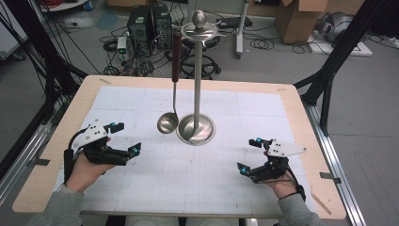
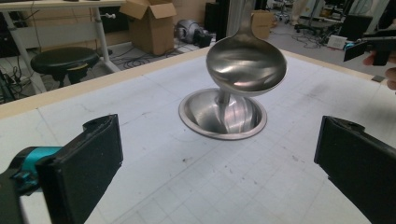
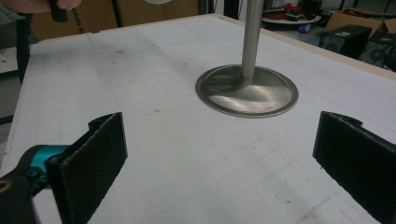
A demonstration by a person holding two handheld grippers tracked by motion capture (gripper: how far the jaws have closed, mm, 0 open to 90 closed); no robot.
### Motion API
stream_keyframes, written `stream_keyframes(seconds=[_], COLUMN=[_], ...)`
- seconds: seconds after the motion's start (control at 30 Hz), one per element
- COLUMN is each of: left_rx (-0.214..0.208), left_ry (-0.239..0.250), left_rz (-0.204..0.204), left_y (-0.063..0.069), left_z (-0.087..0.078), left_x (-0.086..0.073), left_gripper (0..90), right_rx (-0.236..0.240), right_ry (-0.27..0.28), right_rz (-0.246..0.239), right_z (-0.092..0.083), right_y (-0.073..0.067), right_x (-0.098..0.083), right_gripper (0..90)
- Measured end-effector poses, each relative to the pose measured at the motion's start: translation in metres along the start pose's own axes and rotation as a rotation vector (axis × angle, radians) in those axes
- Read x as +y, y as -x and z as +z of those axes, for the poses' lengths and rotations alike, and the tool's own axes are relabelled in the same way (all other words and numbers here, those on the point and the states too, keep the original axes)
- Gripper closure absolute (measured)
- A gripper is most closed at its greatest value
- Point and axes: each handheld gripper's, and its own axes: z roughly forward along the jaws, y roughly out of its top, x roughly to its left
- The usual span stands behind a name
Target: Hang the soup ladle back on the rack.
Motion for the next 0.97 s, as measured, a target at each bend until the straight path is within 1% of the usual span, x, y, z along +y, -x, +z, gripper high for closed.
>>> stream_keyframes(seconds=[0.07,0.23,0.4,0.53,0.6,0.67,0.7,0.8,0.83,0.9,0.97], left_rx=[0.009,0.041,0.061,0.082,0.096,0.105,0.106,0.106,0.104,0.107,0.111], left_ry=[0.002,-0.017,-0.022,-0.017,-0.025,-0.045,-0.047,-0.05,-0.052,-0.062,-0.075], left_rz=[-0.006,-0.006,-0.051,-0.068,-0.059,-0.065,-0.074,-0.071,-0.069,-0.072,-0.074], left_y=[-0.002,-0.008,-0.018,-0.023,-0.025,-0.026,-0.026,-0.026,-0.026,-0.026,-0.026], left_z=[-0.003,-0.011,-0.026,-0.035,-0.036,-0.035,-0.034,-0.033,-0.033,-0.032,-0.032], left_x=[-0.004,-0.019,-0.032,-0.039,-0.042,-0.045,-0.045,-0.046,-0.046,-0.047,-0.049], left_gripper=[1.7,1.7,1.7,1.7,1.7,1.7,1.7,1.7,1.7,1.7,1.7], right_rx=[-0.001,-0.002,-0.005,-0.012,-0.013,-0.02,-0.024,-0.037,-0.04,-0.038,-0.04], right_ry=[0.0,0.004,0.004,0.008,0.011,0.024,0.031,0.05,0.054,0.046,0.043], right_rz=[0.001,0.004,0.004,-0.002,0.002,0.008,0.009,0.028,0.019,0.026,0.022], right_z=[0.0,-0.001,-0.001,-0.002,-0.002,-0.003,-0.004,-0.007,-0.007,-0.006,-0.005], right_y=[0.0,0.0,0.0,0.0,0.0,0.0,0.001,0.001,0.002,0.002,0.001], right_x=[0.0,0.001,0.001,0.001,0.001,0.001,0.002,0.002,0.002,0.002,0.002], right_gripper=[1.9,1.8,1.8,1.9,1.8,1.8,1.8,1.8,1.8,1.8,1.8])
